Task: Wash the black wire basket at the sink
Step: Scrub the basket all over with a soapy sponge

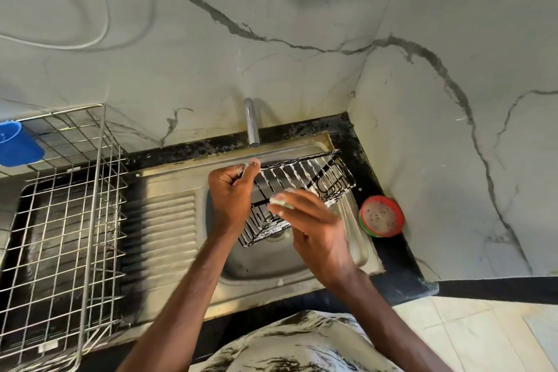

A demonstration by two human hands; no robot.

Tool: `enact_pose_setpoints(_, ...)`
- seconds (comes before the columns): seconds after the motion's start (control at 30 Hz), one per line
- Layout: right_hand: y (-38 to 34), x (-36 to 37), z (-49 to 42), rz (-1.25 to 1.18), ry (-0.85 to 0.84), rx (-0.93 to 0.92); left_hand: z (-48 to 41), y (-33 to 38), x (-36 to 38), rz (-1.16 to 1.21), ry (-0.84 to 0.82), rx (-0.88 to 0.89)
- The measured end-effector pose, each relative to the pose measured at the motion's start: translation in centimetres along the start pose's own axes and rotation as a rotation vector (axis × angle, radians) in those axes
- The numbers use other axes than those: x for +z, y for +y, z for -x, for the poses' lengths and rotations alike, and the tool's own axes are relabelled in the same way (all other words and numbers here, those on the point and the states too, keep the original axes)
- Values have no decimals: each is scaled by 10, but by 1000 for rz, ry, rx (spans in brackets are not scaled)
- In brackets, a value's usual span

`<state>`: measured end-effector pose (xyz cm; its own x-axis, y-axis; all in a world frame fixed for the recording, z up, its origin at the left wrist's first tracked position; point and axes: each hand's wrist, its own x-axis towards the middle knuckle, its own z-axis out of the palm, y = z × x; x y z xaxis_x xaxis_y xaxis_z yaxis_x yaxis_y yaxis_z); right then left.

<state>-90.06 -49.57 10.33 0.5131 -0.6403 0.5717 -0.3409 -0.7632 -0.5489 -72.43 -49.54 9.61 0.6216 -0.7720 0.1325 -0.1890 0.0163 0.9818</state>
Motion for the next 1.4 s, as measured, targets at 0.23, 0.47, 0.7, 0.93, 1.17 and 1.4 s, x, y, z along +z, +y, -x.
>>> enact_pose_setpoints(0.23, 58, -19, 15, 141, 62, 25, -1, 0, -5, 34, 33, -27)
enact_pose_setpoints(0.47, 79, -41, 13, 192, 262, 245, -7, 1, -14, 127, 76, 14)
enact_pose_setpoints(0.7, 15, -11, -9, 51, 83, 47, -5, -2, -8, 113, 62, -27)
enact_pose_setpoints(0.93, 56, -20, 1, 99, 142, 95, -7, 3, -10, 144, 105, -82)
enact_pose_setpoints(1.17, 95, -33, 1, 186, 248, 293, -4, 0, -9, 175, 113, -98)
enact_pose_setpoints(1.4, 29, -2, 5, 81, 152, 68, -14, -5, -13, 213, 156, -140)
